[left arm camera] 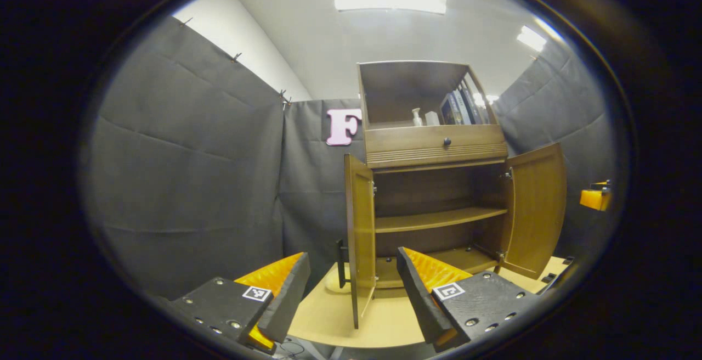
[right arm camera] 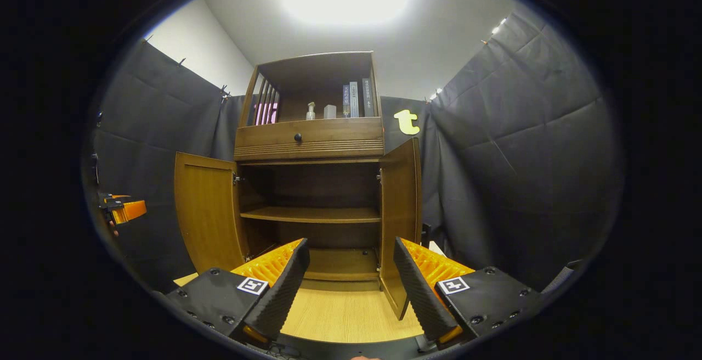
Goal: Open the right door of the double-door shoe cabinet with the right hand, and open the left door with the left hand.
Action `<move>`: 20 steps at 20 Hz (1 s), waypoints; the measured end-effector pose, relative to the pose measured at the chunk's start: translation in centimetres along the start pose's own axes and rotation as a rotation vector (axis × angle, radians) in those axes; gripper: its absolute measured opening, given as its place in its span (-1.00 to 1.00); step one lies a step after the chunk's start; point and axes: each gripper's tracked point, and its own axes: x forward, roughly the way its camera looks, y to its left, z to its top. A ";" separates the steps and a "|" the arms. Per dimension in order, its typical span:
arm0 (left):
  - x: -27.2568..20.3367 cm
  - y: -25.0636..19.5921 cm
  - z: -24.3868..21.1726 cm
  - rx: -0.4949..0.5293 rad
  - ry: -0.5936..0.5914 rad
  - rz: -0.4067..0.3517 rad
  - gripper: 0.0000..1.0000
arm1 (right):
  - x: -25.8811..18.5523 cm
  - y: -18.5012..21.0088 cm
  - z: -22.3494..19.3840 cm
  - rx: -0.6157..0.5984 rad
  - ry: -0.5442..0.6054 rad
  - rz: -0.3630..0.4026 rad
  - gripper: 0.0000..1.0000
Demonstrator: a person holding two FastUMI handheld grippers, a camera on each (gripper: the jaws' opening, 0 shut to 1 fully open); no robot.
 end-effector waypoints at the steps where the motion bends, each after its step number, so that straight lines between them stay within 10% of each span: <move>1: 0.1 -0.1 -0.1 -0.001 0.004 -0.002 0.84 | 0.0 -0.1 0.0 0.002 0.001 -0.001 0.93; 20: -0.1 -0.3 0.2 0.015 0.004 0.003 0.84 | 0.4 0.0 0.5 -0.007 -0.002 -0.003 0.93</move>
